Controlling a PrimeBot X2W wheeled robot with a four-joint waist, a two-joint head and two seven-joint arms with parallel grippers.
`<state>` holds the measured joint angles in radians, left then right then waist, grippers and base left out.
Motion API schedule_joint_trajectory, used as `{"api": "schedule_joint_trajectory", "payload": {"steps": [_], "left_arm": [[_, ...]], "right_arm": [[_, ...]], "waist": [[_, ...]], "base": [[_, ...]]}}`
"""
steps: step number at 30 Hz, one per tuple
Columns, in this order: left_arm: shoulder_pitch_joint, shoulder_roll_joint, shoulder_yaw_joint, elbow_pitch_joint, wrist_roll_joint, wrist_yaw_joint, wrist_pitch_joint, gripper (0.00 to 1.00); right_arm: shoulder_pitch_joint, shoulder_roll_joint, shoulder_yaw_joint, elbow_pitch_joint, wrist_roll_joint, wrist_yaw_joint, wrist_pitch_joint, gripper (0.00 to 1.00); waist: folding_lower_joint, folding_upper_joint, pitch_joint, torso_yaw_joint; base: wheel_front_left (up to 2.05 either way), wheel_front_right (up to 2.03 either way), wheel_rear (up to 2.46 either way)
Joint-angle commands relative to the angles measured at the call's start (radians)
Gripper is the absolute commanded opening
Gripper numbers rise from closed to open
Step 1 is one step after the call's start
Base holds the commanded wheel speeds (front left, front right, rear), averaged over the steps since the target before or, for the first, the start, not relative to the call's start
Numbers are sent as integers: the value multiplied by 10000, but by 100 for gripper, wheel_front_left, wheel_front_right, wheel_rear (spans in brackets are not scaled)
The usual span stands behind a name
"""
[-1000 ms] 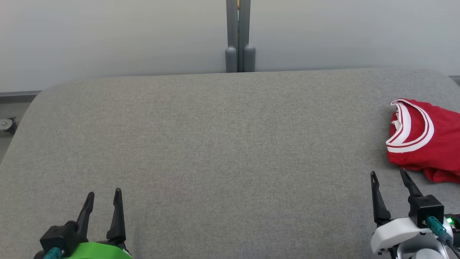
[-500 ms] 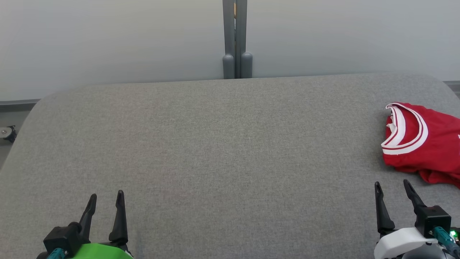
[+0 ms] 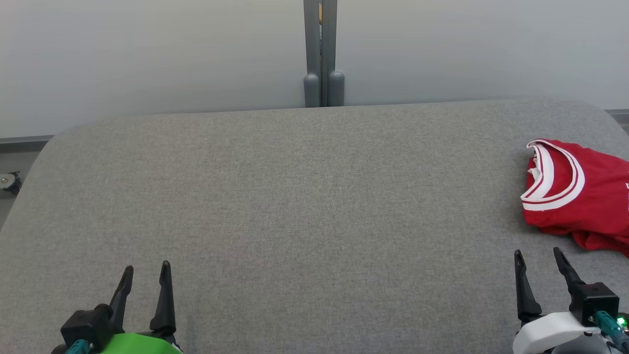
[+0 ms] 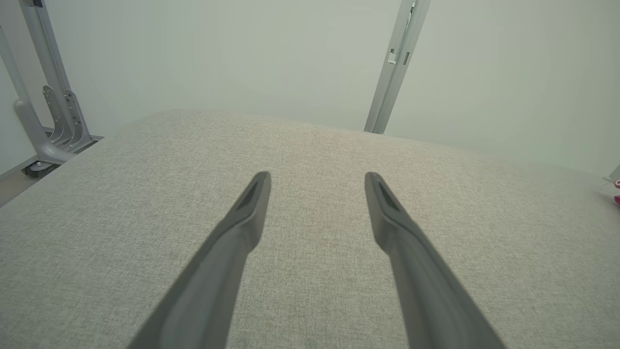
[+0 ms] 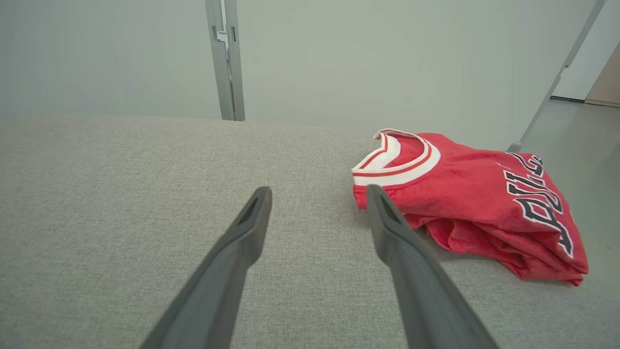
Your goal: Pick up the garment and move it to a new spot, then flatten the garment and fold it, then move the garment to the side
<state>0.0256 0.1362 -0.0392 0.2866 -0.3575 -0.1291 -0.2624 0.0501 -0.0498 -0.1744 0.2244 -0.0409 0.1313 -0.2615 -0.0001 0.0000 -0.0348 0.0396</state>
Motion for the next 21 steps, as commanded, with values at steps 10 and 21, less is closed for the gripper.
{"api": "schedule_joint_trajectory", "payload": {"steps": [10, 21], "left_arm": [[-43, -60, -19, -2, 57, 19, 0, 100], [177, -274, -29, 413, 11, 6, 78, 0]], "right_arm": [[-49, -4, -47, 49, -2, -1, -3, 100], [83, 128, -40, 533, 41, 2, 73, 0]], "waist": [[1, 0, 20, -13], [1, 0, 45, -34]], "base": [[0, 0, 0], [0, 0, 0]]}}
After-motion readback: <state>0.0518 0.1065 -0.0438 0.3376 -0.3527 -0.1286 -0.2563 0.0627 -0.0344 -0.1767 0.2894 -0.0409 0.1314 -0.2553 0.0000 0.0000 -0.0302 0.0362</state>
